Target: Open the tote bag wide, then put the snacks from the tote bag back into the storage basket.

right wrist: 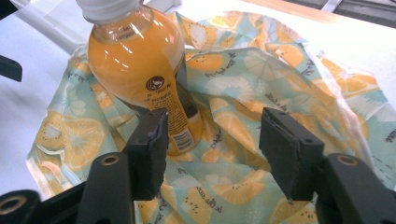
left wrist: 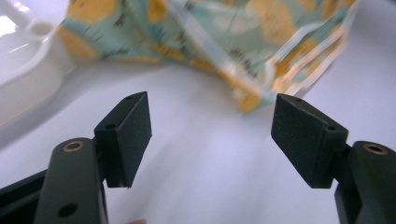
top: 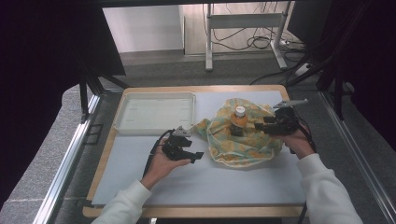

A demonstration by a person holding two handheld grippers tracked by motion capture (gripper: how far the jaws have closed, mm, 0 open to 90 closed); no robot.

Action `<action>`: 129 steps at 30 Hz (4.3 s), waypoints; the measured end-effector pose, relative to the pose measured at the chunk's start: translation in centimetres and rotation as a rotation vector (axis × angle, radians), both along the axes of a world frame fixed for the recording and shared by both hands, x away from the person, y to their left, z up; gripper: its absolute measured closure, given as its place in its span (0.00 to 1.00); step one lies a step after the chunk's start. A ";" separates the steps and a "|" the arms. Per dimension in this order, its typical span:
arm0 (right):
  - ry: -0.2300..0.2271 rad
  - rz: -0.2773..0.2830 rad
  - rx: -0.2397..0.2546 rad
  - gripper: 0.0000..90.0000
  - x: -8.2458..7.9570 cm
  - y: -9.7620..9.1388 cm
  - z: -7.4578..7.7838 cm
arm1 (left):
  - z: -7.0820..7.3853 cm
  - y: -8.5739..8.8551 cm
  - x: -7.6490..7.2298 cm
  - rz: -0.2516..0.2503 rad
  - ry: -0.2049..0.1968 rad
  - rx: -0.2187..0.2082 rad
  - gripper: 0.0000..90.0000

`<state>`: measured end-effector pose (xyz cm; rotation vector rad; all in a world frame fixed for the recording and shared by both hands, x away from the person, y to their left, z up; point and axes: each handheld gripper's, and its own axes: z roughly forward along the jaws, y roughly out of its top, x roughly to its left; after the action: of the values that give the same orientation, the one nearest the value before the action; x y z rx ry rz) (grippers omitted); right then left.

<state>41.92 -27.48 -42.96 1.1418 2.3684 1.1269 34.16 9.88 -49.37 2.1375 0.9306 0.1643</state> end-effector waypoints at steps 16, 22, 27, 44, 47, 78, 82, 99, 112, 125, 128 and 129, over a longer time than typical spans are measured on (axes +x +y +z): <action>-0.011 0.029 -0.033 0.38 -0.7 0.7 2.1 | -0.7 1.8 -0.8 0.016 0.004 0.000 0.33; -0.007 0.042 -0.041 0.36 -1.1 1.7 2.7 | -1.0 1.8 -0.8 0.019 0.004 0.003 0.33; 0.004 0.065 -0.062 0.33 -0.9 3.0 3.1 | -1.1 2.0 -1.0 0.031 0.000 0.001 0.33; 0.057 0.099 -0.138 0.26 1.1 7.4 2.7 | -1.5 2.5 -1.3 0.045 0.011 -0.008 0.33; 0.062 0.091 -0.158 0.25 1.5 8.0 2.6 | -1.6 2.6 -1.3 0.051 0.012 -0.008 0.33; 0.068 0.081 -0.204 0.33 2.5 9.2 1.9 | -2.1 3.5 -0.7 0.070 0.042 -0.031 0.35; 0.060 0.075 -0.193 0.33 2.4 8.9 2.4 | -2.1 3.5 -0.7 0.068 0.039 -0.028 0.34; 0.018 0.076 -0.145 0.33 1.2 8.0 5.6 | -2.2 3.4 -0.8 0.067 0.029 -0.025 0.34; -0.007 0.103 -0.127 0.33 0.5 8.3 7.9 | -2.3 3.5 -0.7 0.072 0.031 -0.019 0.34; -0.022 0.129 -0.126 0.33 0.5 9.3 9.1 | -2.4 3.5 -0.6 0.072 0.037 -0.011 0.34; -0.023 0.137 -0.126 0.33 0.6 9.7 9.1 | -2.5 3.5 -0.6 0.069 0.038 -0.008 0.34; -0.026 0.142 -0.130 0.33 0.7 9.9 9.1 | -2.5 3.5 -0.6 0.069 0.038 -0.008 0.34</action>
<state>42.58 -17.63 -33.86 0.9238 2.4945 1.0061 33.57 13.35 -51.85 2.1090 1.0265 0.1550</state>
